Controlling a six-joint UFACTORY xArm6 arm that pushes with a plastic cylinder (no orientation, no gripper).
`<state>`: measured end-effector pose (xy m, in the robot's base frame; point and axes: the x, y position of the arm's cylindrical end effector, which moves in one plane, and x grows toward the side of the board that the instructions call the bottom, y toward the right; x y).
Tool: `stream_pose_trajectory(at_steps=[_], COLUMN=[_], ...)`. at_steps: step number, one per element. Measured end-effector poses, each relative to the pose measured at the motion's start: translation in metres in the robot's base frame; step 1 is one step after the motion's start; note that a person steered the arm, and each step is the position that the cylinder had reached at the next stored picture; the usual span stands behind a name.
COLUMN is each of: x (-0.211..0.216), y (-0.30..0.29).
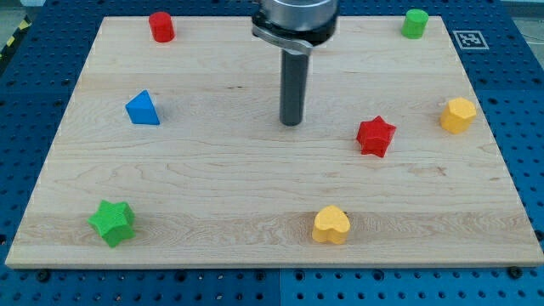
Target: Move the red circle parallel to the blue cube
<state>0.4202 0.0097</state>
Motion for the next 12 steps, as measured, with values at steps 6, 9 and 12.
stream_pose_trajectory(at_steps=[6,9,12], x=[-0.058,-0.073,-0.136], y=[-0.081,-0.165,-0.269])
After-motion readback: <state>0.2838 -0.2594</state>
